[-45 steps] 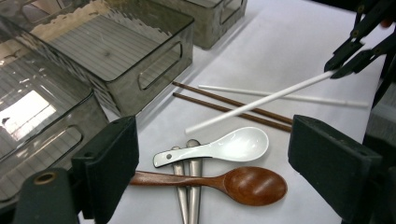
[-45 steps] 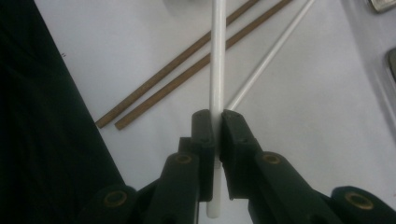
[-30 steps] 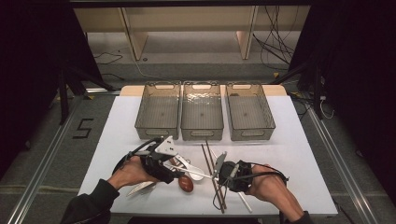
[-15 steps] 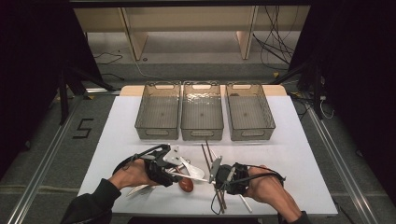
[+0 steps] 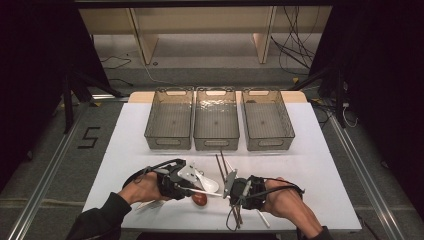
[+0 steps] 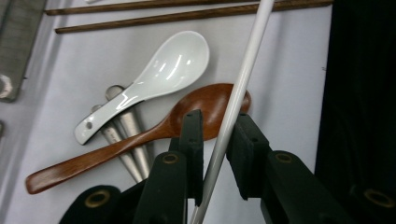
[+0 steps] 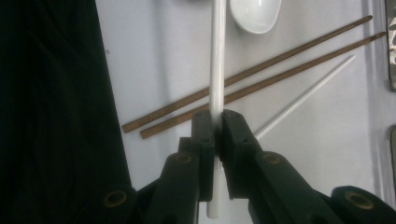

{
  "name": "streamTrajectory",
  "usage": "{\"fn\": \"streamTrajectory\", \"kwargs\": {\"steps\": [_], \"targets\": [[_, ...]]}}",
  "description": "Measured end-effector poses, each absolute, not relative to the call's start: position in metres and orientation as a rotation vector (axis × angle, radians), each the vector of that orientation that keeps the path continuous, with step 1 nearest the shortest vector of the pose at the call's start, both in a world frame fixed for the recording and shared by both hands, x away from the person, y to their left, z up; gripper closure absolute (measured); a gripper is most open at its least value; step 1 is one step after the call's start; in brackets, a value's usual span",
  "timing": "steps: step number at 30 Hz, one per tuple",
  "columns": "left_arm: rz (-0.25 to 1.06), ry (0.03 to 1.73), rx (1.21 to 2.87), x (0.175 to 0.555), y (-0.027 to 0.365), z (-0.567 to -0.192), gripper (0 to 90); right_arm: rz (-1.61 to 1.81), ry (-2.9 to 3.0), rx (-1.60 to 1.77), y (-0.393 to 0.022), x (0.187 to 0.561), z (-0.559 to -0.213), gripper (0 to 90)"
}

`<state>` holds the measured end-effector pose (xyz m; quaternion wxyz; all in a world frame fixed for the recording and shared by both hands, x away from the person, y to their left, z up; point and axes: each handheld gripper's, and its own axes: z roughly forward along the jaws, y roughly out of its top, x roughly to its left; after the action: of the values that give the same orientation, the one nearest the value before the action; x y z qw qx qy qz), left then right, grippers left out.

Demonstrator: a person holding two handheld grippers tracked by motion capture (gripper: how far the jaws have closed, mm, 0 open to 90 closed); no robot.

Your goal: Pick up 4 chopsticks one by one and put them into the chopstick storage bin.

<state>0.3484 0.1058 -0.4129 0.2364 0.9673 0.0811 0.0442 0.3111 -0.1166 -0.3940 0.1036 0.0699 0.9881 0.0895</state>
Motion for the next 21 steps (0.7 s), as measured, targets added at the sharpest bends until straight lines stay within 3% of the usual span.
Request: {"fn": "streamTrajectory", "kwargs": {"steps": [8,11,17,21], "targets": [[0.016,0.124,2.662,0.343,0.104,-0.416,84.0,0.288,2.873,0.222,-0.121,0.315,-0.393,78.3],[0.046,0.134,2.68,0.344,0.105,-0.415,85.0,0.326,2.85,0.314,-0.128,0.322,-0.386,59.4],[0.065,0.225,2.633,0.349,0.112,-0.412,85.1,0.581,2.764,0.525,-0.146,0.326,-0.365,41.5],[0.092,0.304,2.612,0.353,0.116,-0.411,85.0,0.652,2.708,0.602,-0.15,0.328,-0.366,36.7]]}}
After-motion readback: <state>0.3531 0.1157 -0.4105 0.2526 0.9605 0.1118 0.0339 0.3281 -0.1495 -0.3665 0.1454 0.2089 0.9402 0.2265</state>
